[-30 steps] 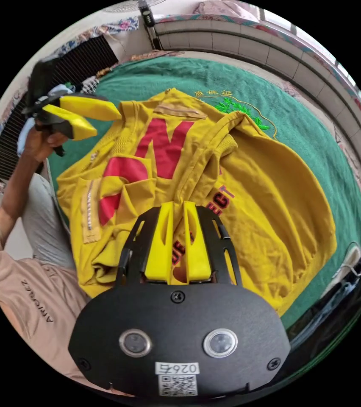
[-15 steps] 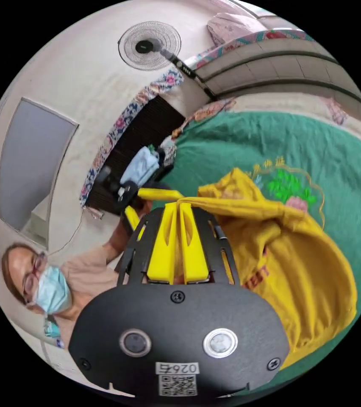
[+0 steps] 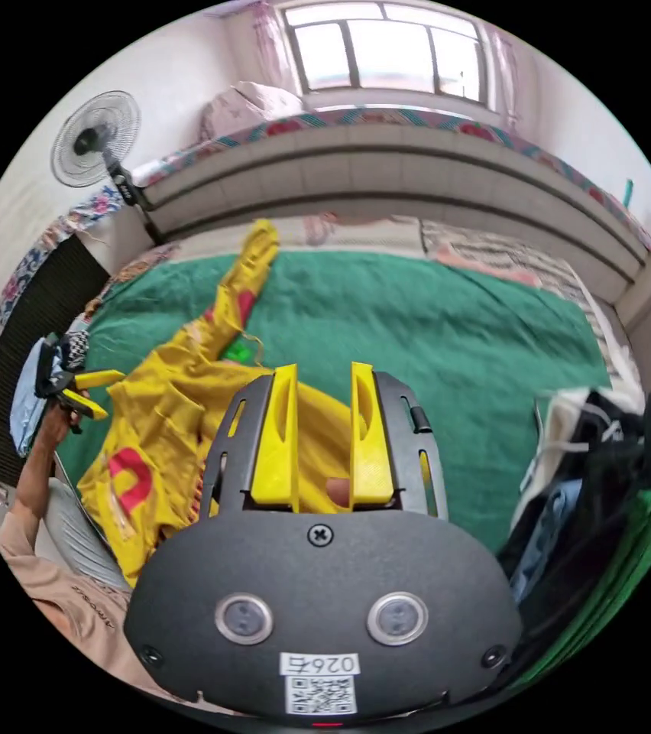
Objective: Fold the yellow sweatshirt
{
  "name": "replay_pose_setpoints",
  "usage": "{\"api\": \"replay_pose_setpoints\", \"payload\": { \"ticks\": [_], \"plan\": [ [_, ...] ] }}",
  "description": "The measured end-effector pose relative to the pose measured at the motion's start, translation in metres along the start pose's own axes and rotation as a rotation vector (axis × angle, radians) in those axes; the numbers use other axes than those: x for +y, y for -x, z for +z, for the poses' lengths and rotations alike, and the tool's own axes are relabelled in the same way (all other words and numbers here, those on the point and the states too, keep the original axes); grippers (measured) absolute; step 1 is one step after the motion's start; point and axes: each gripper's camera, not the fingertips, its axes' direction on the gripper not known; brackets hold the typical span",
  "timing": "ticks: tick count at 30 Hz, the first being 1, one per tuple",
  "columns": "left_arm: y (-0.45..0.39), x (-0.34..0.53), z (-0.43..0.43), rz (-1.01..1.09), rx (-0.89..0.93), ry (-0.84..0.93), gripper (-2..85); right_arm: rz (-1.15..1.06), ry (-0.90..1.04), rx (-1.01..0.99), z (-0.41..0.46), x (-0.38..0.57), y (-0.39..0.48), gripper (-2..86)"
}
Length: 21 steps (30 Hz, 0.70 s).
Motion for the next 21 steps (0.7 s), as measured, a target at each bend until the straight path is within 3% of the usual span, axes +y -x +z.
{"api": "replay_pose_setpoints", "payload": {
  "ticks": [3,6,8,9,10,11,12,13,15,19,21],
  "plan": [
    [-0.001,-0.033,-0.006,-0.001,-0.06,-0.03,28.7,0.113,0.059,-0.032,0.013,0.063,-0.062,14.1],
    [-0.003,-0.079,0.021,-0.037,0.02,0.055,29.1,0.14,0.054,-0.043,0.014,0.095,-0.084,17.2],
    [-0.027,-0.099,0.034,-0.009,-0.111,0.122,25.3,0.125,0.078,-0.058,0.023,0.103,-0.08,18.1],
    [-0.047,-0.107,0.05,0.033,-0.266,0.191,21.3,0.098,0.121,-0.078,0.035,0.105,-0.07,17.0],
    [-0.073,-0.111,0.07,0.12,-0.465,0.259,14.1,0.058,0.171,-0.055,0.048,0.107,-0.054,14.4],
    [-0.088,-0.111,0.076,0.19,-0.49,0.261,8.9,0.028,0.169,0.005,0.05,0.108,-0.042,12.3],
    [-0.109,-0.112,0.08,0.27,-0.46,0.252,3.0,-0.049,0.181,0.087,0.05,0.106,-0.016,7.6],
    [-0.123,-0.115,0.086,0.328,-0.445,0.276,1.5,-0.08,0.191,0.04,0.046,0.099,0.004,2.4],
    [-0.125,-0.119,0.087,0.362,-0.498,0.29,0.6,-0.07,0.195,0.019,0.04,0.085,0.027,0.8],
    [-0.057,-0.135,0.013,0.222,-0.276,0.134,0.1,-0.13,0.105,0.121,0.01,0.04,0.075,0.2],
    [-0.022,-0.139,-0.02,0.152,-0.275,0.055,0.4,-0.114,0.043,0.087,-0.004,0.013,0.084,0.4]
  ]
}}
